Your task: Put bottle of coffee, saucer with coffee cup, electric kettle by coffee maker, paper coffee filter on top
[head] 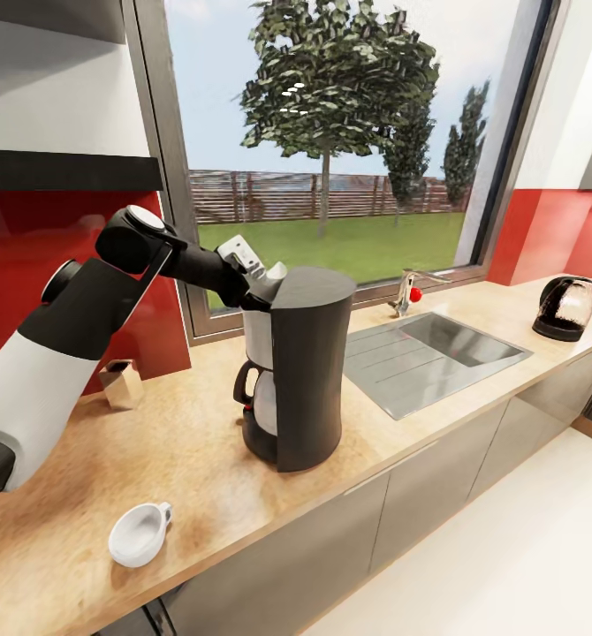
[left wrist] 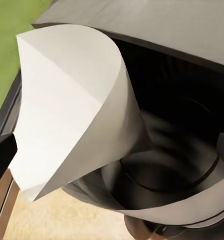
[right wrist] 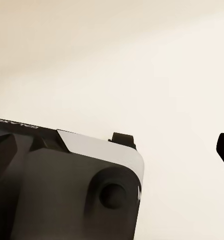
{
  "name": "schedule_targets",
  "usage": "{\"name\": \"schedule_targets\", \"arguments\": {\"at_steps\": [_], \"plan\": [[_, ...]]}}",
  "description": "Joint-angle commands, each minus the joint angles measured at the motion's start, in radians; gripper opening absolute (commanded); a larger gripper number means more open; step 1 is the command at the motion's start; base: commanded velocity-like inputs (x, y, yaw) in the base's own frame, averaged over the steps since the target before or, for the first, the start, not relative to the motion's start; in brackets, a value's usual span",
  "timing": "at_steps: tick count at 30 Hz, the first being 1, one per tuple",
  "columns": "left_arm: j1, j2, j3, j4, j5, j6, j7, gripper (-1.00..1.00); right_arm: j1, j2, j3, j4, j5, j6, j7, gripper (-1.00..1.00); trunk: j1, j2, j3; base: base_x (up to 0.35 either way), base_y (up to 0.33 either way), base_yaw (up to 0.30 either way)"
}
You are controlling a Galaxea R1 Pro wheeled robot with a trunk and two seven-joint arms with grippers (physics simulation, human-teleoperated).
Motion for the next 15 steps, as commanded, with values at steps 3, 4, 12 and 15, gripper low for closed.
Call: {"name": "schedule_targets", "arguments": {"at_steps": [3, 4, 12, 15], "plan": [[-0.001, 0.001, 0.002, -0.001, -0.011, 0.005, -0.01, 1.0, -0.001, 0.0, 0.002, 0.0, 0.0, -0.003, 0.0, 1.0, 0.0, -0.001, -0.001, 0.0, 0.0, 0.0], [-0.001, 0.001, 0.002, -0.001, -0.011, 0.005, -0.01, 1.0, -0.001, 0.0, 0.002, 0.0, 0.0, -0.003, 0.0, 1.0, 0.0, -0.001, -0.001, 0.0, 0.0, 0.0], [-0.001, 0.002, 0.027, -0.001, -0.011, 0.005, -0.01, 1.0, -0.001, 0.0, 0.002, 0.0, 0.0, -0.003, 0.0, 1.0, 0.0, -0.001, -0.001, 0.0, 0.0, 0.0], [-0.001, 0.002, 0.045, -0.001, -0.011, 0.005, -0.01, 1.0, -0.001, 0.0, 0.002, 0.0, 0.0, -0.003, 0.0, 1.0, 0.0, -0.001, -0.001, 0.0, 0.0, 0.0]]}}
